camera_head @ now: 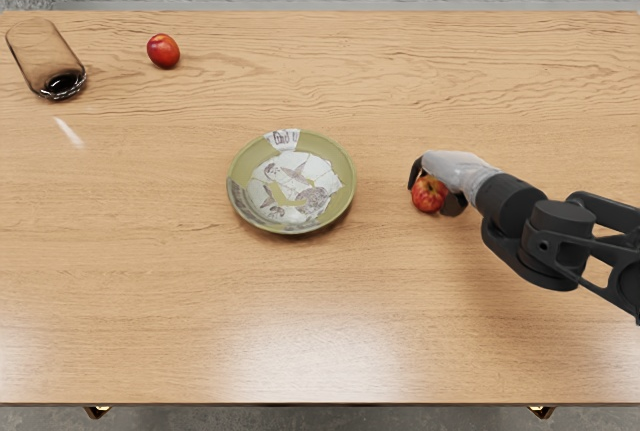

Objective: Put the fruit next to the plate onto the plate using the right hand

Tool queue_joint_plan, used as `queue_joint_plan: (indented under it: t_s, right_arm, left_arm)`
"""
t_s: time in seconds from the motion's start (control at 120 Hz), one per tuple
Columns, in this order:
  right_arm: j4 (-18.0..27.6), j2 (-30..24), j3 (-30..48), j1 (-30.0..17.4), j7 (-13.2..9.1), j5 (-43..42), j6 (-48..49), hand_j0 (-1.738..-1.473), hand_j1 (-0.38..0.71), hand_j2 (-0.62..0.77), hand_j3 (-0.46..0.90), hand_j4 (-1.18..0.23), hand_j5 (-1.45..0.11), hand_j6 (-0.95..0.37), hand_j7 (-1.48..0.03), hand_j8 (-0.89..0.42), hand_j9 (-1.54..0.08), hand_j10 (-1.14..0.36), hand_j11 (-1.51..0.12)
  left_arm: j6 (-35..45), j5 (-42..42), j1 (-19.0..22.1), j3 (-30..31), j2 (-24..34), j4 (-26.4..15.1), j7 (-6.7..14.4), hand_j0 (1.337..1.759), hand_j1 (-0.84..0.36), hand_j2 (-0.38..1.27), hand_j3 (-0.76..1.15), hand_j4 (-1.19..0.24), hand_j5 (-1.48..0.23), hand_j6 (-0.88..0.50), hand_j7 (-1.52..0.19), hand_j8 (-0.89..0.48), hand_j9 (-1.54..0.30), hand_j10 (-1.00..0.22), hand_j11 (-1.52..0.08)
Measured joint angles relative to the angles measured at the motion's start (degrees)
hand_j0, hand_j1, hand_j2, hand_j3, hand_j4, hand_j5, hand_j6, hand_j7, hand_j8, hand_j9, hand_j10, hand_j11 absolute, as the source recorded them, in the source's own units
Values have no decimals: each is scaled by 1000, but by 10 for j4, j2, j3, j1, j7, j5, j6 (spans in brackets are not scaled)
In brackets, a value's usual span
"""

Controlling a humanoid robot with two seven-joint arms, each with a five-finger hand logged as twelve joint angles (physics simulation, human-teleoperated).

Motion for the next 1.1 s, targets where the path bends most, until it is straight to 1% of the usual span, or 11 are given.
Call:
queue_joint_plan:
  t_s: [0.2,0.283,0.375,0.65,0.825,1.1]
  right_arm:
    - [-1,6,0,0,-1,1,1,-1645,253,-99,-1,-496,-794,-380,-782,-446,-793,-604,-789]
    - [-1,7,2,0,-1,2,2,-1644,243,-86,0,-503,-828,-382,-802,-440,-818,-612,-814]
    - [-1,7,5,1,0,4,2,-1646,244,-34,0,-517,-847,-391,-816,-448,-835,-618,-833]
    - [4,8,27,10,0,8,3,-1648,236,-33,0,-513,-880,-387,-835,-445,-866,-620,-866]
    - [23,12,49,19,0,8,3,-1649,240,-30,0,-504,-886,-382,-837,-439,-870,-619,-871]
    - [41,53,67,40,0,9,4,-1651,246,-23,0,-498,-890,-376,-839,-433,-873,-619,-874]
  left_arm:
    - [0,0,0,0,0,0,0,1658,349,0,0,0,0,0,0,0,0,0,0]
    - [0,0,0,0,0,0,0,1658,349,0,0,0,0,0,0,0,0,0,0]
    - [0,0,0,0,0,0,0,1658,349,0,0,0,0,0,0,0,0,0,0]
    - [0,0,0,0,0,0,0,1658,349,0,0,0,0,0,0,0,0,0,0]
    - [0,0,0,0,0,0,0,1658,349,0,0,0,0,0,0,0,0,0,0]
    - [0,0,0,0,0,0,0,1658,349,0,0,0,0,0,0,0,0,0,0]
